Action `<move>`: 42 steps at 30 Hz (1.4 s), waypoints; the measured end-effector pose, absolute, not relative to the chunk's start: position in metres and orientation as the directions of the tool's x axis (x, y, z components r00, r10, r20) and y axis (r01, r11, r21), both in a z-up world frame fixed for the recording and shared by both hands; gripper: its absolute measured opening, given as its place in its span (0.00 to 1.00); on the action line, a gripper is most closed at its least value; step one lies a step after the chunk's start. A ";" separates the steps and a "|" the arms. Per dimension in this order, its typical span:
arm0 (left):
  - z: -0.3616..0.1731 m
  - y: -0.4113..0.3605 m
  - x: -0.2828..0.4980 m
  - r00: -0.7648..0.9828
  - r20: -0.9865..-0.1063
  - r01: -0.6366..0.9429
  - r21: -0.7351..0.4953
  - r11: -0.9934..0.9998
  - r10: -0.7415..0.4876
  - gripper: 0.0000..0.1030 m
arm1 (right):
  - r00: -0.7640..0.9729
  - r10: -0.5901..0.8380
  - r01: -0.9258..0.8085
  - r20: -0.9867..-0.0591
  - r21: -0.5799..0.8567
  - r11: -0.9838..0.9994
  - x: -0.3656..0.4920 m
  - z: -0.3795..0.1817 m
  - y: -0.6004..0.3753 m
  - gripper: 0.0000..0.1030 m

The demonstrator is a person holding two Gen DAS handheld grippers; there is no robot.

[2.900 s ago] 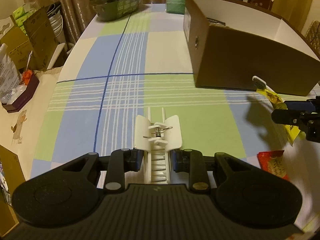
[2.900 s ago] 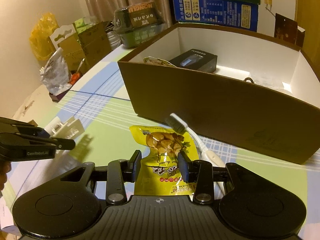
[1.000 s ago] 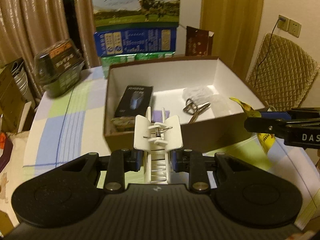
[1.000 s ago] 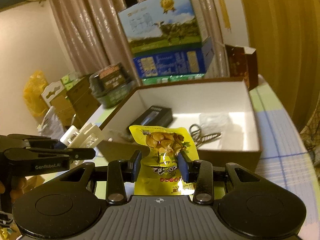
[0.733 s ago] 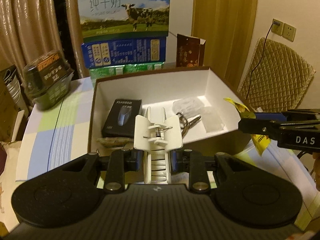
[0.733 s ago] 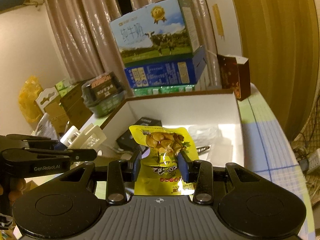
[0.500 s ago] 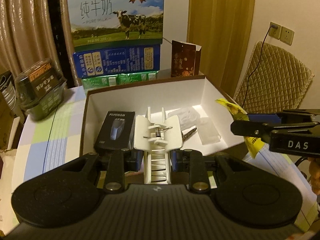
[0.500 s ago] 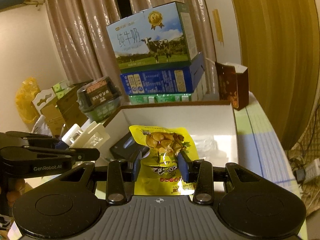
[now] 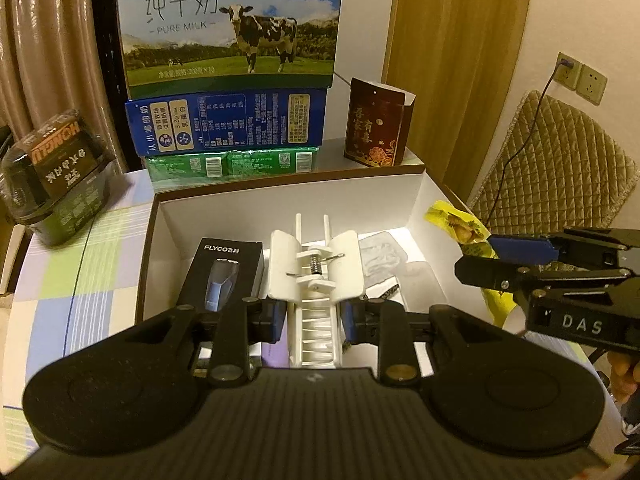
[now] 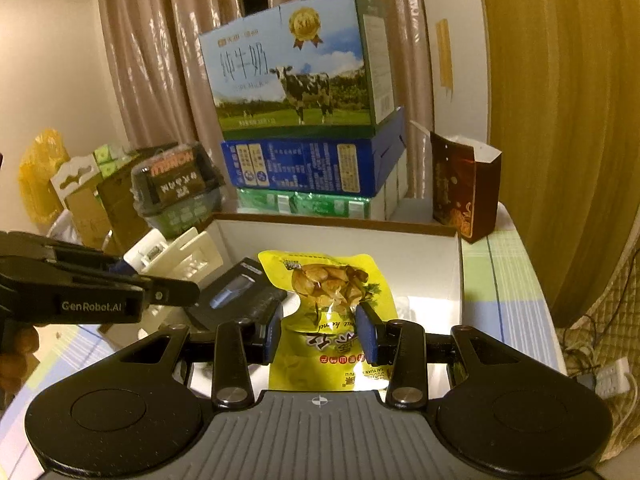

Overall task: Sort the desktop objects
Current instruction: 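Lower and release the clip rack with the left tool while the right tool lowers the snack packet, then open the right tool to drop the yellow snack packet into the box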

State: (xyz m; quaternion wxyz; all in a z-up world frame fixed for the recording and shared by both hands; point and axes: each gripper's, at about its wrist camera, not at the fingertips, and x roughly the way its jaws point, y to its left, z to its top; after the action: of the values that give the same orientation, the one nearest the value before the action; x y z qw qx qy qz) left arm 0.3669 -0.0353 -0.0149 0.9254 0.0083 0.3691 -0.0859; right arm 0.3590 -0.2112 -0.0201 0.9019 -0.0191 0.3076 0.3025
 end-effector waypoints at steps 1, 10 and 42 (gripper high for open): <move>-0.017 -0.035 0.371 0.709 -0.688 0.165 -0.049 0.985 -0.153 0.23 | 0.625 0.532 -0.559 -0.571 0.149 0.816 0.363 -0.022 -0.210 0.36; -0.041 -0.039 0.412 0.659 -0.736 0.183 -0.045 0.982 -0.156 0.23 | 0.541 0.519 -0.615 -0.662 0.111 0.781 0.400 -0.045 -0.194 0.36; -0.108 -0.042 0.481 0.503 -0.855 0.151 -0.054 0.987 -0.124 0.24 | 0.420 0.461 -0.668 -0.782 0.077 0.740 0.441 -0.082 -0.174 0.36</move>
State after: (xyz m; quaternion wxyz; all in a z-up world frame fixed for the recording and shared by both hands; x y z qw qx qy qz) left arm 0.4814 -0.0421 -0.1083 0.8668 0.0139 0.4922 -0.0794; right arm 0.4405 -0.1739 -0.0820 0.8336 -0.1239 0.4186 0.3385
